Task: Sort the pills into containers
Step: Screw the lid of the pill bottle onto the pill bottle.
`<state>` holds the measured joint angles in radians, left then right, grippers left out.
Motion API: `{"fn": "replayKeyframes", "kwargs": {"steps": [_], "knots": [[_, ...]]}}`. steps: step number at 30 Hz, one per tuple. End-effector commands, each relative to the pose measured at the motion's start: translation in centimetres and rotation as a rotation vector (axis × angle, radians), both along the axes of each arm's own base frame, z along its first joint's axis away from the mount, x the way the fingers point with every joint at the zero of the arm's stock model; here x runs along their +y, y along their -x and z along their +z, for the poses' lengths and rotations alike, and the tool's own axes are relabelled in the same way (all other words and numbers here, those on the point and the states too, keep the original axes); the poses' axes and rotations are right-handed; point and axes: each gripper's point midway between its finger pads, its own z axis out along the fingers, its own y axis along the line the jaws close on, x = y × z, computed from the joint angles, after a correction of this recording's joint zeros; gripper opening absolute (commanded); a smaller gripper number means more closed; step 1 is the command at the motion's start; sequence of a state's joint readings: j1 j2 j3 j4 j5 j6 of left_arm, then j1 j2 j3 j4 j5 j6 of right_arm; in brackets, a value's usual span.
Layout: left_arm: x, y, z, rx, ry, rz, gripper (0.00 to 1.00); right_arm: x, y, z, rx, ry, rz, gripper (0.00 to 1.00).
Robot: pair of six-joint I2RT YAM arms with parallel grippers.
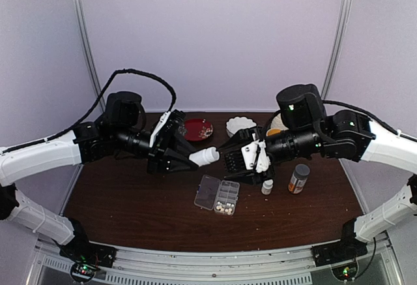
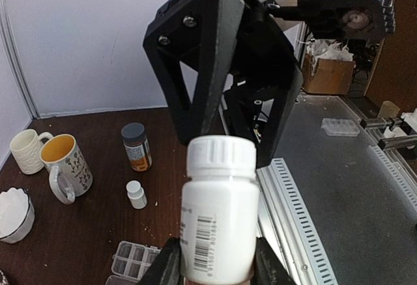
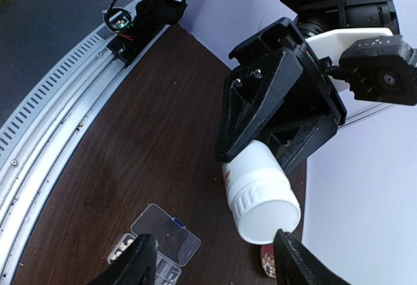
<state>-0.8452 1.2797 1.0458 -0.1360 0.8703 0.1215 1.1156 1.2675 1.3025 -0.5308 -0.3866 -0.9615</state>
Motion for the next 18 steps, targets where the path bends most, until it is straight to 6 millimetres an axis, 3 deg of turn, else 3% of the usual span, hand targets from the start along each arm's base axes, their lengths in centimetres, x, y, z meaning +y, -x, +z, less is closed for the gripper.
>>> {"fn": "replayKeyframes", "kwargs": {"steps": [1, 12, 15, 18], "knots": [[-0.14, 0.26, 0.98, 0.012, 0.016, -0.037, 0.0, 1.08, -1.54, 2.16, -0.083, -0.054, -0.061, 0.61], [-0.22, 0.21, 0.74, 0.024, 0.001, -0.039, 0.0, 1.02, -1.79, 2.69, -0.138, -0.109, -0.066, 0.6], [-0.26, 0.21, 0.73, 0.03, -0.007, -0.042, 0.0, 1.27, -1.62, 2.5, -0.125, -0.083, -0.05, 0.51], [-0.27, 0.22, 0.69, 0.034, -0.012, -0.044, 0.0, 1.58, -1.64, 2.35, -0.116, -0.062, -0.041, 0.49]]}}
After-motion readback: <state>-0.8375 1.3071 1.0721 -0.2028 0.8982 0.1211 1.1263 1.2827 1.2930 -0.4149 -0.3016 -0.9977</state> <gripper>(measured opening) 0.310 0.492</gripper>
